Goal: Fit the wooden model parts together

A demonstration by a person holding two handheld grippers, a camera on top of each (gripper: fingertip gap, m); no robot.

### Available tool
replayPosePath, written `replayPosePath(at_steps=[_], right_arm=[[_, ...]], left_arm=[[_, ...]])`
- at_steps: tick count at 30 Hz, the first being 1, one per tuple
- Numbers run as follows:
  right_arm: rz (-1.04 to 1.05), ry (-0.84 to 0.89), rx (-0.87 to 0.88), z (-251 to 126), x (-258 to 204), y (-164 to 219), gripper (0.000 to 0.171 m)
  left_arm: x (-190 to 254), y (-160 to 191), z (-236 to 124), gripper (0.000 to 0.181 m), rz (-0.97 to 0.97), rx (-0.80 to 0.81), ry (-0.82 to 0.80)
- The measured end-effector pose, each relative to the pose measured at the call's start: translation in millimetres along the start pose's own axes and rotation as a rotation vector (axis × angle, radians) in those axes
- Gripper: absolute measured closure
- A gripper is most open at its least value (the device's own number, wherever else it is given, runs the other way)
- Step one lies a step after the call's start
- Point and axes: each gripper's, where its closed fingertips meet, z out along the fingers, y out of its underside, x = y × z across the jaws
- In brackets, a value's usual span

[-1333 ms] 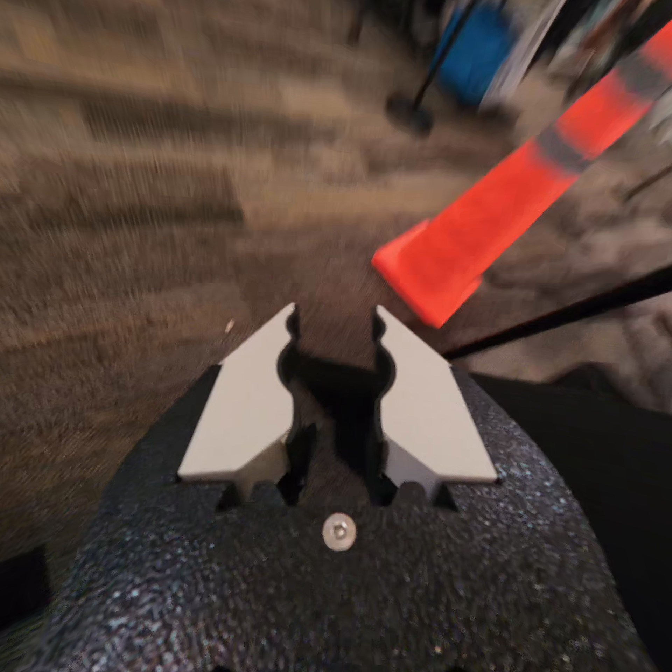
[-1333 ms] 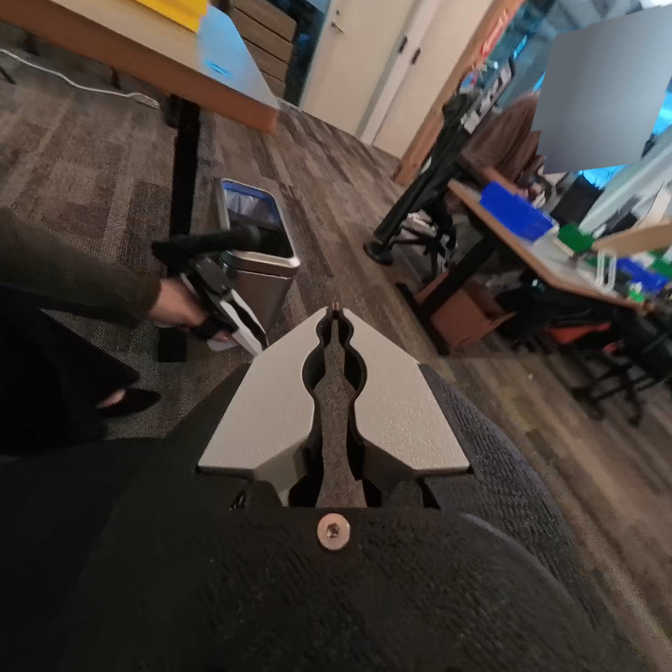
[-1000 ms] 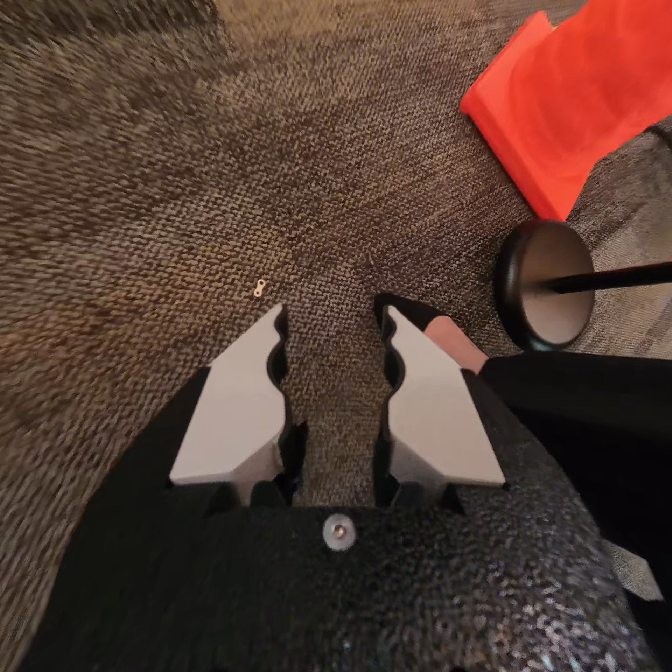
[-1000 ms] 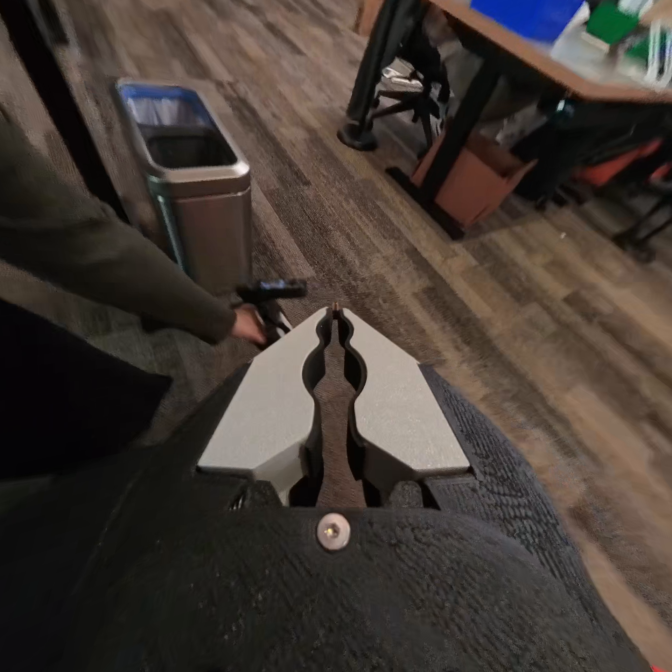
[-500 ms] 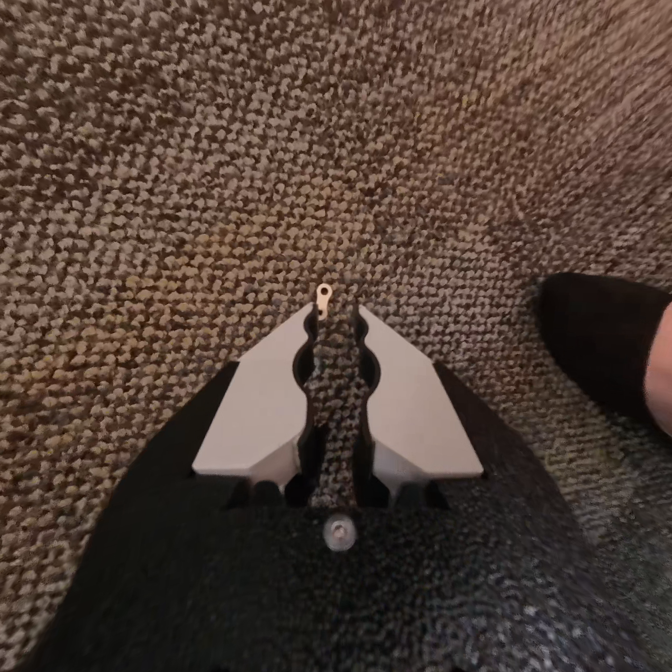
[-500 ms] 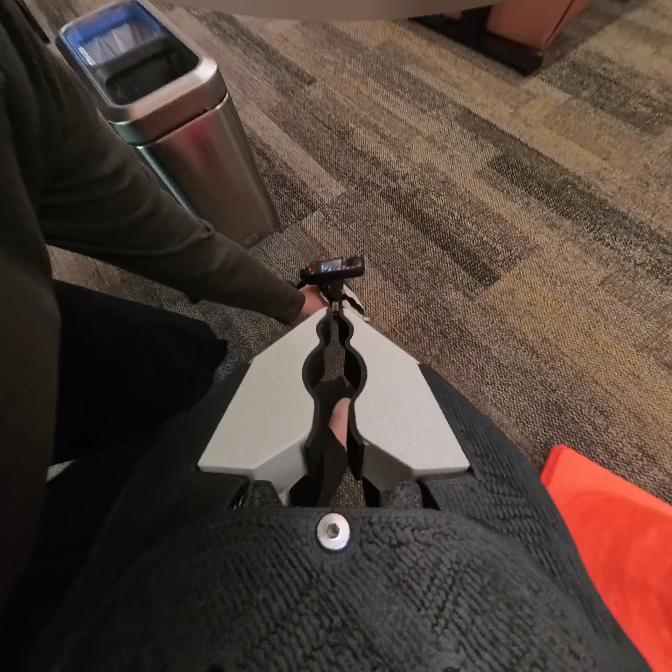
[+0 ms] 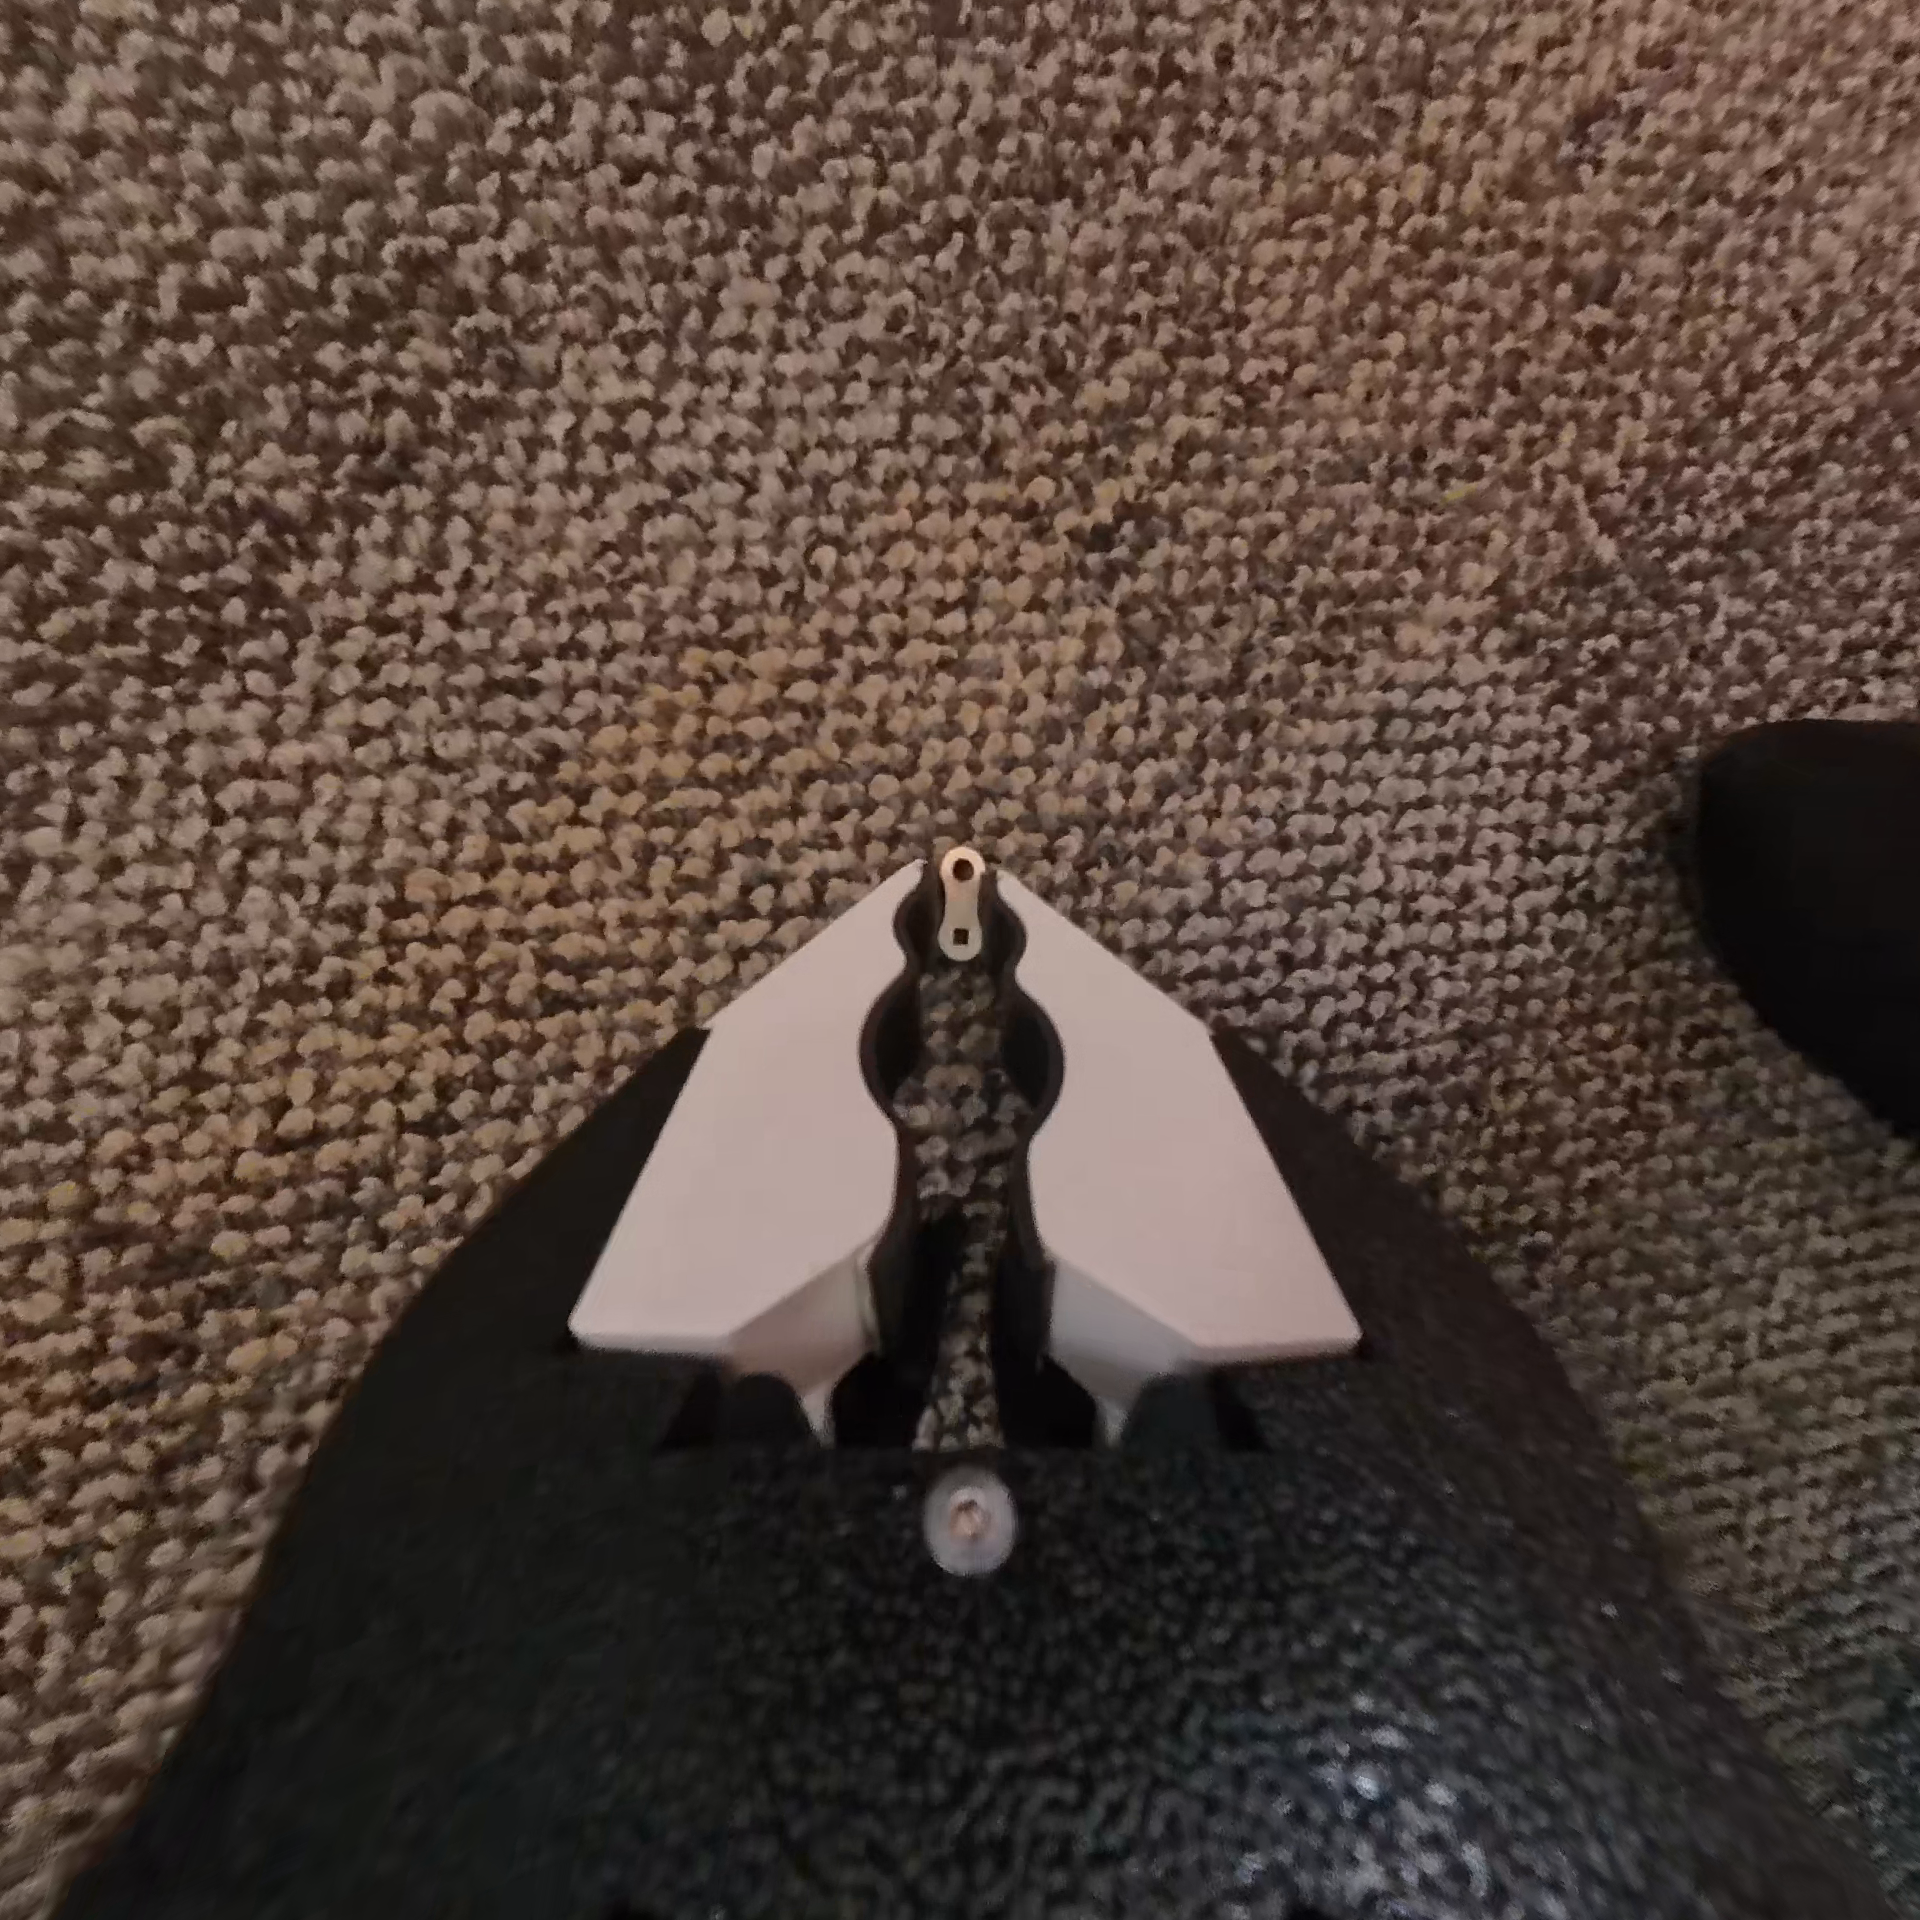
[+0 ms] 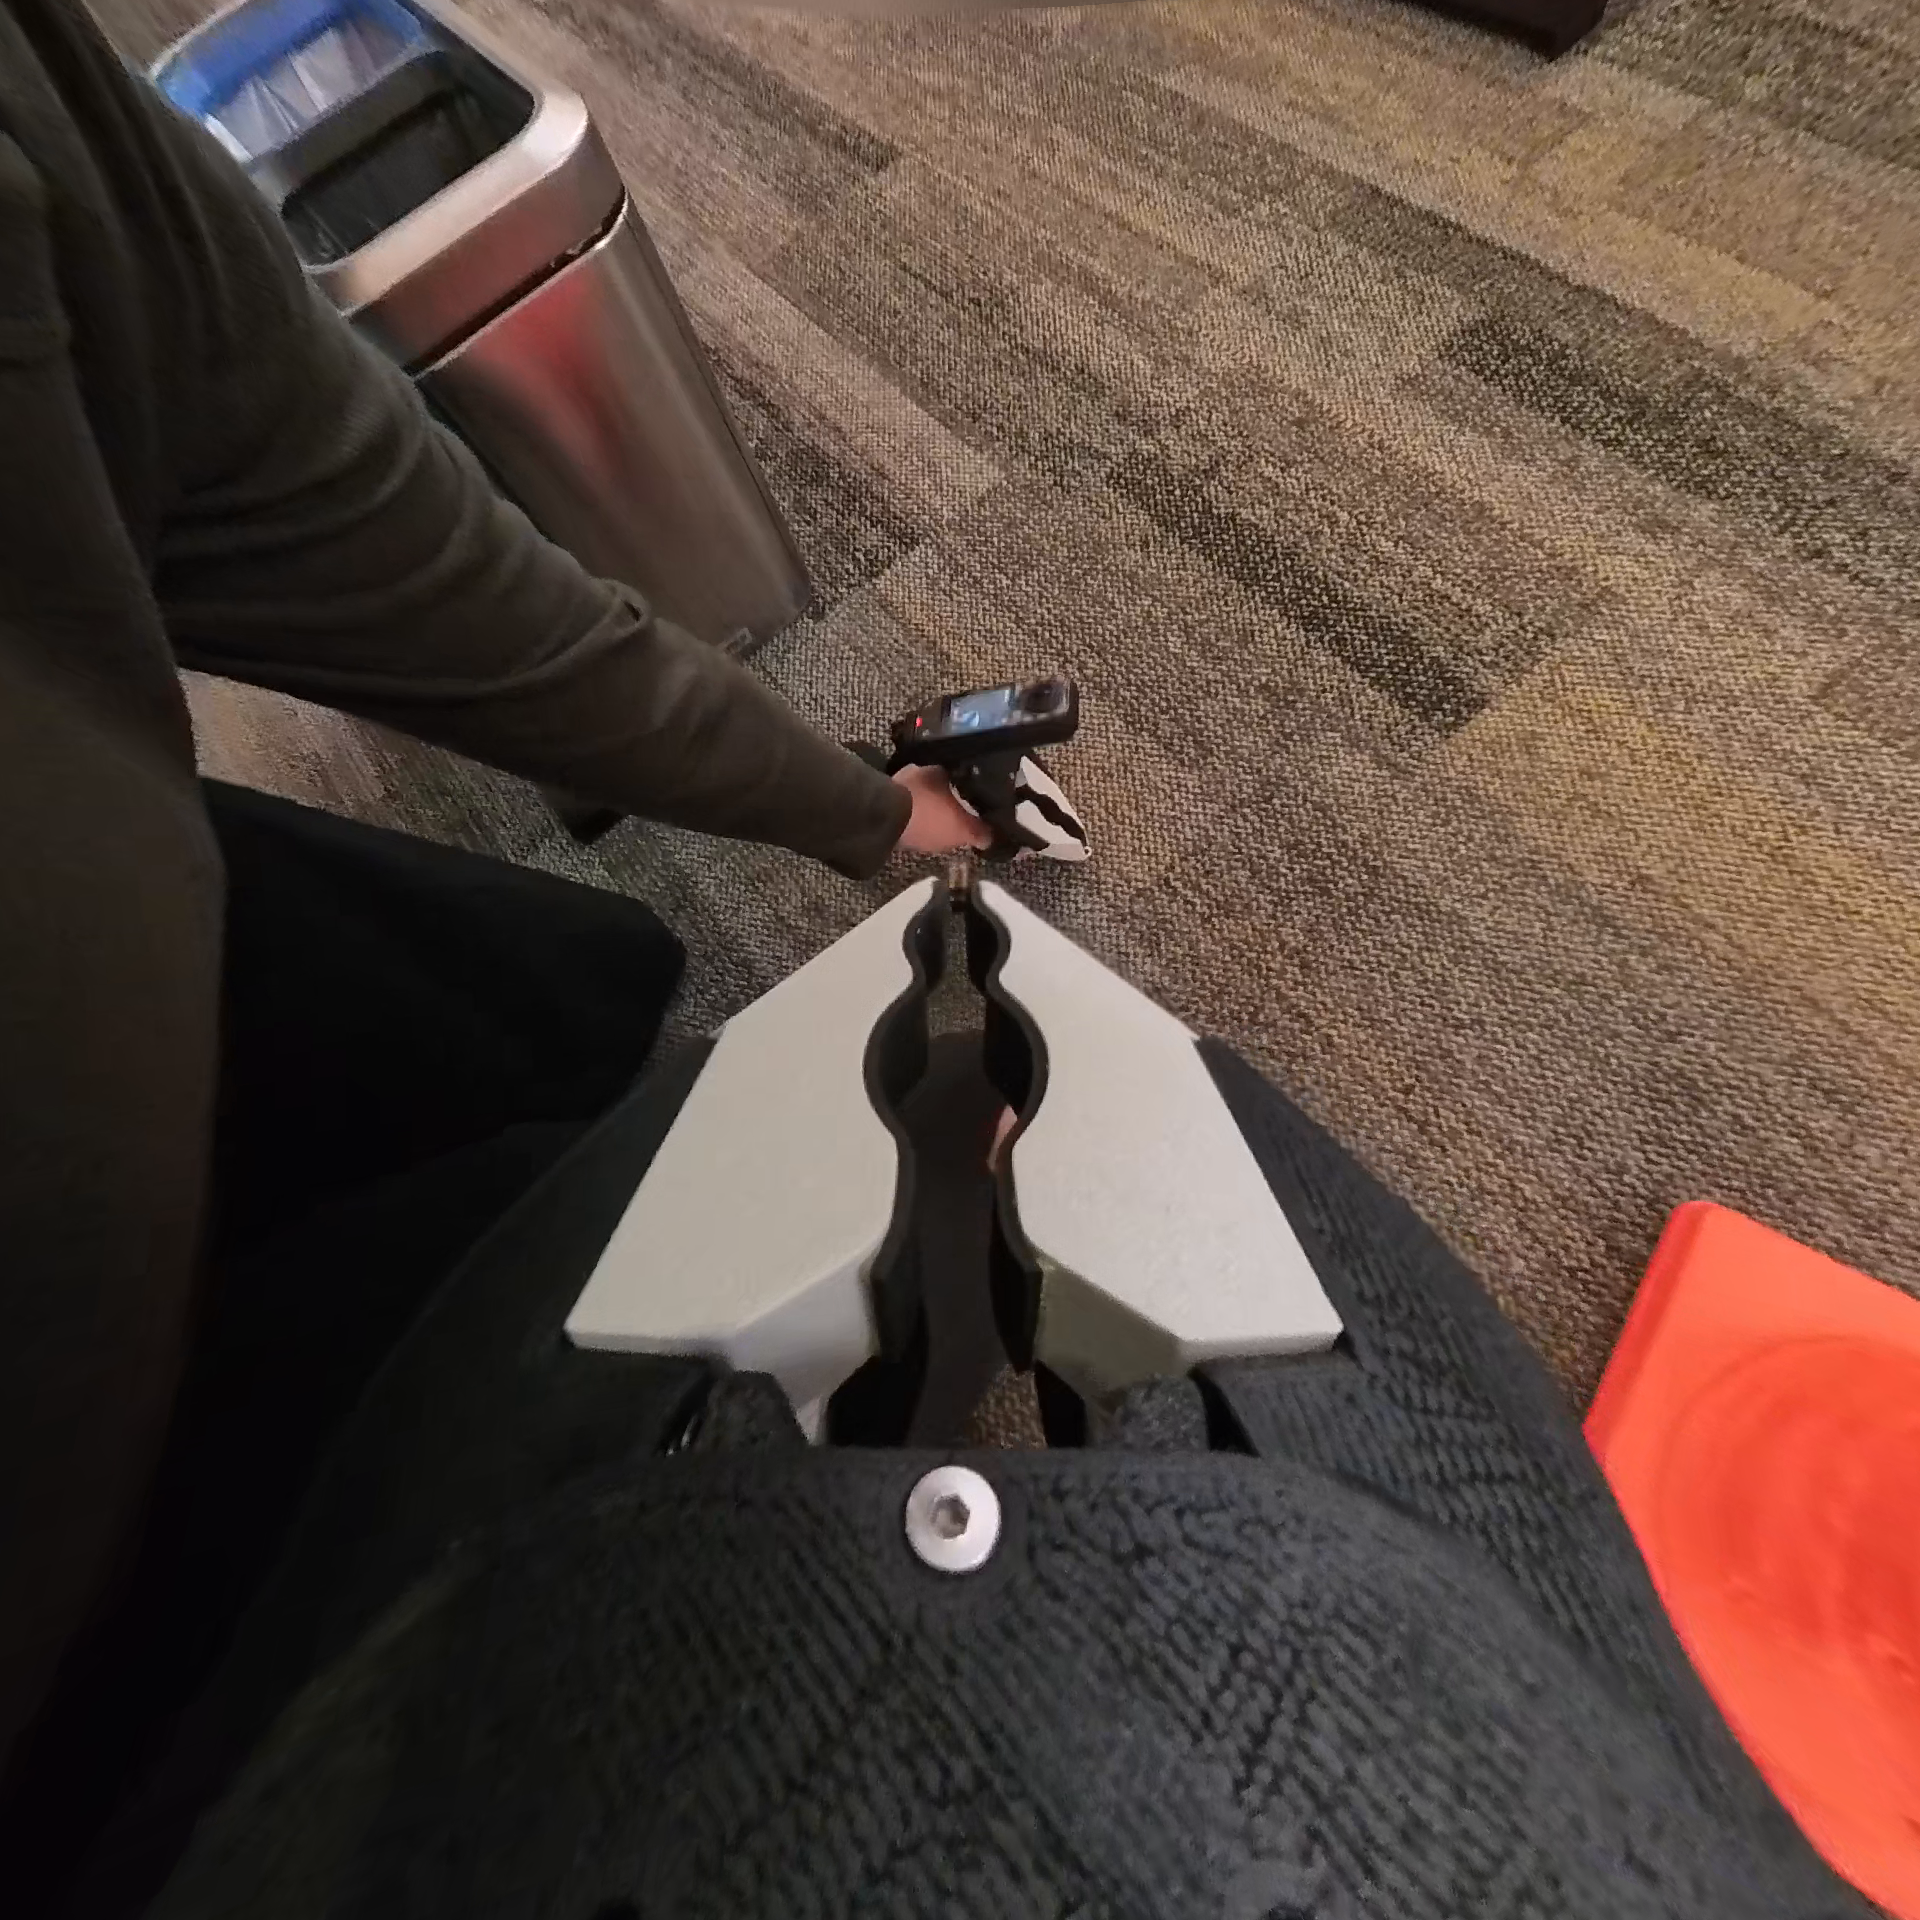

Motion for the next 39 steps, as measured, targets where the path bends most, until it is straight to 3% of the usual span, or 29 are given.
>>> replayPosePath(at_steps=[5,9,16,21,27,32,36,39], right_arm=[[-0.027,-0.011,0.012,-1.1,-6.4,-9.4,0.169],[-0.098,-0.01,0.073,-8.8,-18.5,-42.5,0.17],[-0.451,0.108,0.254,-39.1,-70.2,-134.3,0.17],[-0.561,0.075,0.525,-75.9,-137.9,-212.0,0.17],[-0.676,0.016,0.83,-101.6,-229.1,-291.3,0.17],[-0.734,-0.136,1.031,-106.7,-329.8,-344.0,0.17],[-0.781,-0.335,1.167,-125.5,-420.6,-358.2,0.17],[-0.825,-0.524,1.219,-138.0,-486.6,-352.2,0.17]], left_arm=[[6.6,-18.5,-23.2,0.176,-0.002,0.084,-0.036],[6.7,-72.2,-93.1,0.176,-0.022,0.263,-0.09],[38.6,-185.5,-309.6,0.176,0.0,0.573,-0.139],[125.0,-210.8,-468.7,0.176,-0.04,0.793,-0.197],[250.1,-185.6,-638.4,0.177,0.018,1.016,-0.359],[313.7,-134.2,-791.8,0.176,0.058,1.153,-0.653],[369.5,-87.0,-911.0,0.177,0.106,1.225,-0.943],[405.3,-41.2,-976.0,0.177,0.08,1.207,-1.162]])
